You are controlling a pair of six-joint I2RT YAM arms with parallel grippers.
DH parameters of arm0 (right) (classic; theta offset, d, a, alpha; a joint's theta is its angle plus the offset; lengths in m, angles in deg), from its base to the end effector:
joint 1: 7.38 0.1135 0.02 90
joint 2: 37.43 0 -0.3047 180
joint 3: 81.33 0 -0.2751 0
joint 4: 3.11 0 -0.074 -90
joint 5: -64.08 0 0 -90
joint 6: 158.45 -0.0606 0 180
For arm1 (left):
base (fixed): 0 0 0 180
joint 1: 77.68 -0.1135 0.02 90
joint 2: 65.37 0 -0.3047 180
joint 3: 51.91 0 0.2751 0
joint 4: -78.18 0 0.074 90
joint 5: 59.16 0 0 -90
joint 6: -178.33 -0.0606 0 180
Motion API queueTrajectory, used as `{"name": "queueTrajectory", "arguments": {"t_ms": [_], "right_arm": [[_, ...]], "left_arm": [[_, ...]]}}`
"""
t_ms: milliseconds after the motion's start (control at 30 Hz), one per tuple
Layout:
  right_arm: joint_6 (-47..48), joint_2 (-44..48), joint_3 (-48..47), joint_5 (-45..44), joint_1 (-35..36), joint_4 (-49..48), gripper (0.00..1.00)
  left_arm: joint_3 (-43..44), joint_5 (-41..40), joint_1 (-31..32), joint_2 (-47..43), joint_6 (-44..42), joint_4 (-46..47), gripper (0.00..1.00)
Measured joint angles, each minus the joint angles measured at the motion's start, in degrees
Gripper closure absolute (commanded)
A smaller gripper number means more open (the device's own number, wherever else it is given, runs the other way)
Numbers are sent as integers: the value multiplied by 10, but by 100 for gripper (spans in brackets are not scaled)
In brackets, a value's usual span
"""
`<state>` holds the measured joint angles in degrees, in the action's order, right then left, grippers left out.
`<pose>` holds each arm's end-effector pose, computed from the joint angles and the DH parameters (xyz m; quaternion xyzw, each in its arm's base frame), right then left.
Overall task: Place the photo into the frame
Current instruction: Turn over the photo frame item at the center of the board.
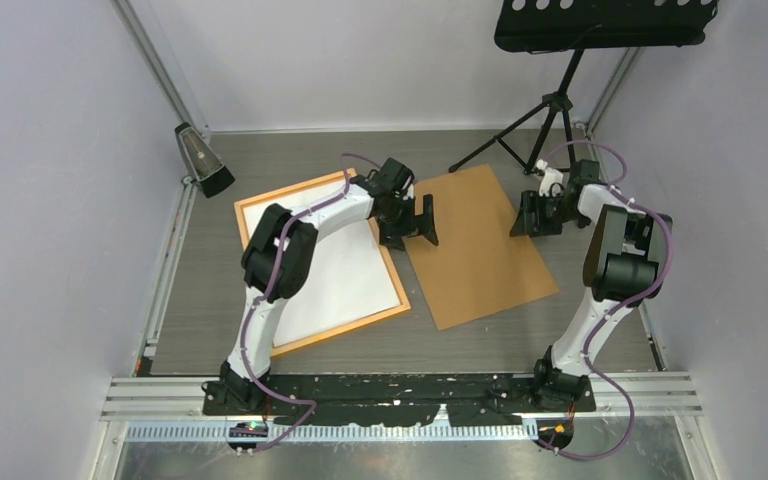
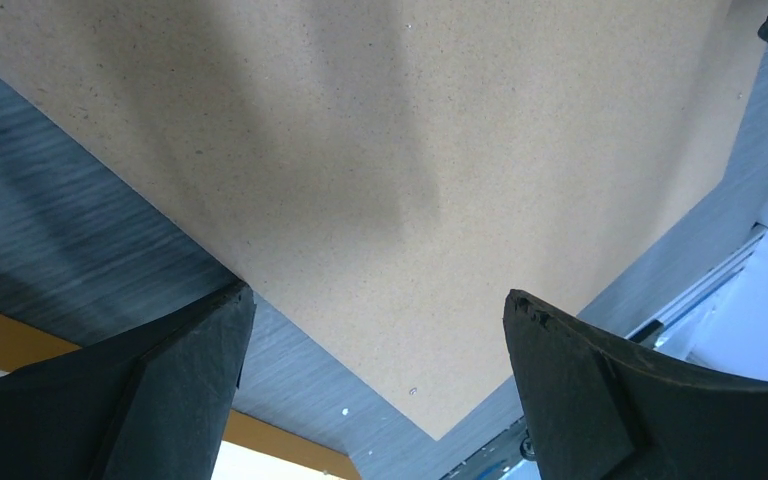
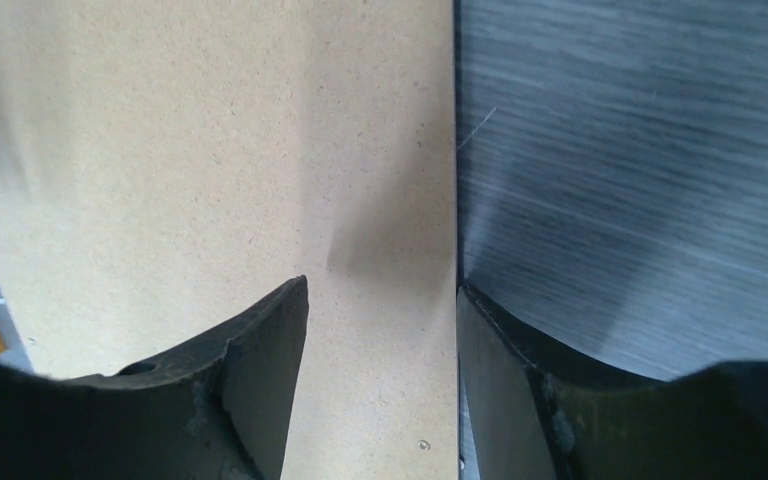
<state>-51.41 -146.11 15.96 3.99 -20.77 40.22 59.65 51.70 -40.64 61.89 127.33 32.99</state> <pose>0.4055 -0.0655 0.1633 -0.0766 0.9484 0.1994 0.2341 0.4123 -0.3382 0.1674 0.0292 0.9526 -0.2903 0.0868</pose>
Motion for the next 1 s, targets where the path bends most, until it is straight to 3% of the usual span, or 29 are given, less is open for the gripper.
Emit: {"name": "queueTrajectory", "arguments": {"t_ms": [467,800,1000], "right_arm": [[28,-21,-28,64,-29,28,59],[39,133,-61,129,-22,121,64],[41,221,-85,186,30,128,64]], "left_arm": [[-23,33,-1,-9,42,6,0],[-26,40,-1,-12,41,-6,0],[-28,51,-1,-16,37,-7,0]]}}
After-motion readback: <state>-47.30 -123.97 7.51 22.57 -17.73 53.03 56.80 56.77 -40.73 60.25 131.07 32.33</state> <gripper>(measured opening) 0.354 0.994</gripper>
